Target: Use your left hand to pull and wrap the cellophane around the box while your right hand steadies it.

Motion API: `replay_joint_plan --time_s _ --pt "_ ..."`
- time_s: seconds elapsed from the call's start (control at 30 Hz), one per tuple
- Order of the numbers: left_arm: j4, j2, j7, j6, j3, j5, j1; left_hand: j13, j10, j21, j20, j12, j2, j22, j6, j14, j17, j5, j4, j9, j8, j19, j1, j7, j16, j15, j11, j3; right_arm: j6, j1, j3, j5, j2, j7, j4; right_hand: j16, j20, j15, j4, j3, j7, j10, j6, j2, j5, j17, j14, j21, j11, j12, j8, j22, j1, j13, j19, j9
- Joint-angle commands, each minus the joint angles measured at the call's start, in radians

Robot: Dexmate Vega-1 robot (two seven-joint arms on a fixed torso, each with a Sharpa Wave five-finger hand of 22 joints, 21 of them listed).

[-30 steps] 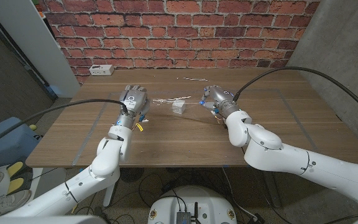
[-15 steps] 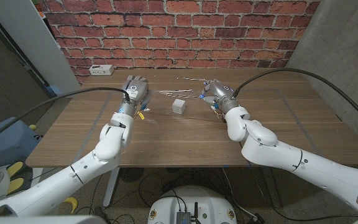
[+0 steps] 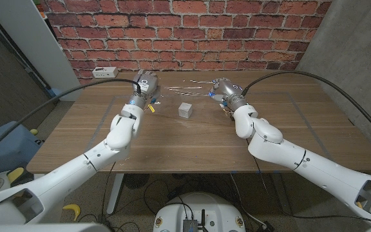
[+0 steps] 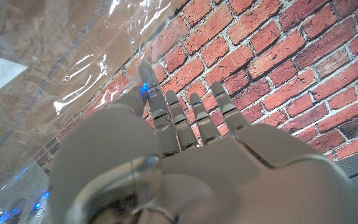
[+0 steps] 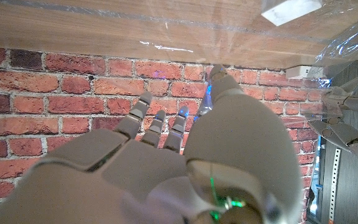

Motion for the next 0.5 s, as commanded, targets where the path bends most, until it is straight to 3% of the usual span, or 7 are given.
replay_joint_plan --time_s 0.03,0.5 --pt "0.143 -0.06 -0.015 -0.043 0.073 -0.002 -0.145 0.002 0.006 0.004 -0.002 0.0 -0.001 0.002 0.006 -0.002 -0.001 0.008 -0.002 0.0 0.006 0.006 -0.011 -0.004 -0.004 -0.09 -0.005 0.009 0.085 0.038 0.034 0.001 0.05 0.009 0.131 0.008 0.005 -0.002 0.004 0.006 -0.002 0.012 0.004 0.005 -0.006 0.004 0.011 0.0 -0.005 -0.002 -0.001 -0.001 -0.001 0.001 0.004 0.005" --pt "0.315 -0.129 -0.002 -0.091 0.158 -0.051 -0.275 0.003 0.009 0.005 -0.005 -0.002 -0.003 0.002 0.01 0.002 -0.002 0.008 -0.006 -0.007 0.009 0.01 -0.016 -0.002 -0.004 -0.093 -0.005 0.011 0.134 0.117 0.025 0.011 0.099 0.039 0.28 0.009 0.003 -0.004 0.007 0.009 -0.001 0.015 0.003 0.006 -0.009 0.005 0.015 -0.003 -0.004 -0.009 -0.004 -0.001 -0.002 0.001 0.008 0.005"
